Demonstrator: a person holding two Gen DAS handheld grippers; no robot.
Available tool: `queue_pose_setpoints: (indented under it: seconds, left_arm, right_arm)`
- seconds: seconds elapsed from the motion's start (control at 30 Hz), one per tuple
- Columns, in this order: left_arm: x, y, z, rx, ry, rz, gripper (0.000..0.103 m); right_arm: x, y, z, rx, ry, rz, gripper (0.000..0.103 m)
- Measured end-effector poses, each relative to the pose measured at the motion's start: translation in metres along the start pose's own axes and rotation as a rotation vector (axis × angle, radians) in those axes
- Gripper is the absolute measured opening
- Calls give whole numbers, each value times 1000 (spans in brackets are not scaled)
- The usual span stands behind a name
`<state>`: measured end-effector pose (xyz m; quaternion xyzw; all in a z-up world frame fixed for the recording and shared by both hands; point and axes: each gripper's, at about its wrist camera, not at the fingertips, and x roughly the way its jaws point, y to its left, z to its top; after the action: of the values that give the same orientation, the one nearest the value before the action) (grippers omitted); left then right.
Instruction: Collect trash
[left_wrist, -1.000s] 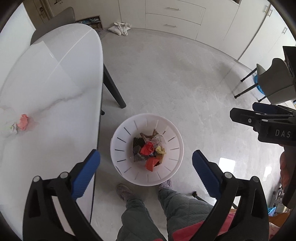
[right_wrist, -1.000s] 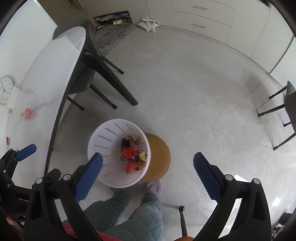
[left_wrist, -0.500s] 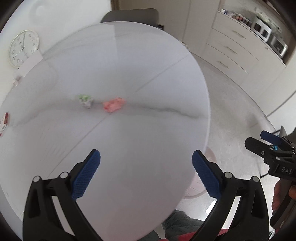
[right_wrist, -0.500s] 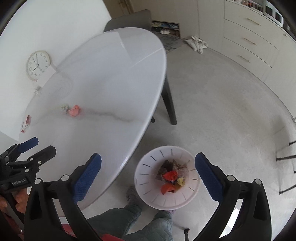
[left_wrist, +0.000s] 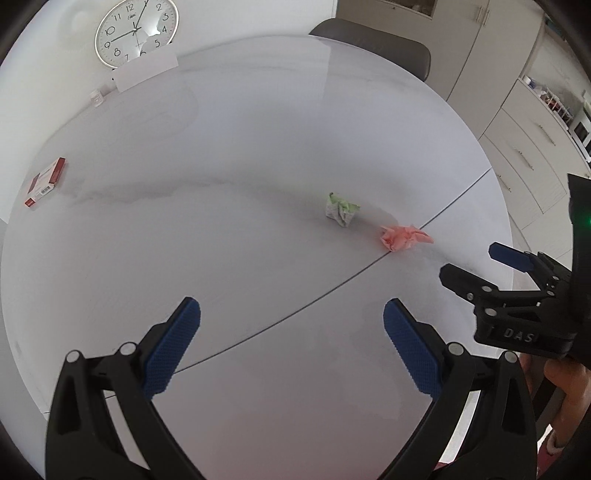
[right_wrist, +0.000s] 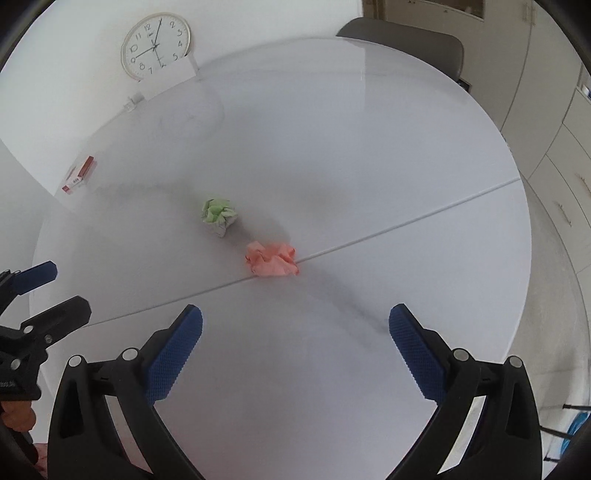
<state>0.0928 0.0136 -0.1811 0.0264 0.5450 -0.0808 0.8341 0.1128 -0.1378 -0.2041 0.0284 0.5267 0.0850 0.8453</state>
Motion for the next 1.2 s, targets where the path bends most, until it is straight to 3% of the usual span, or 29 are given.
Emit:
queue_pose_setpoints:
  seconds: [0.1,0.17,0.27,0.4,0.43,0.8,1.03,1.2]
  left_arm:
    - [11,12,13,-10,5,-2,95]
    - [17,14,16,-10,11,-2,95]
    - [24,16,23,-5,17,-8,95]
    - [31,11,29,6,21,-25,95]
    - [34,9,31,14,22,-26,95]
    - [84,-32,67,110,35,-69,93]
    - [128,-52,81,127,114,-72,62]
    - [137,-59,82,127,114,-44,35]
  right_arm:
    - [24,13,17,-34,26,-24,100]
    - [39,17,25,-46,51,-44,92]
    - [55,18,31,-44,92,-42,74]
    - [65,19,29,-55,141,-39,41]
    - [65,18,28,-52,147,-35,39]
    - [27,-19,18,56,116,18,37]
    - [-2,-48,-2,129,91,21,37]
    - [-4,-51,-8,164,88,17,37]
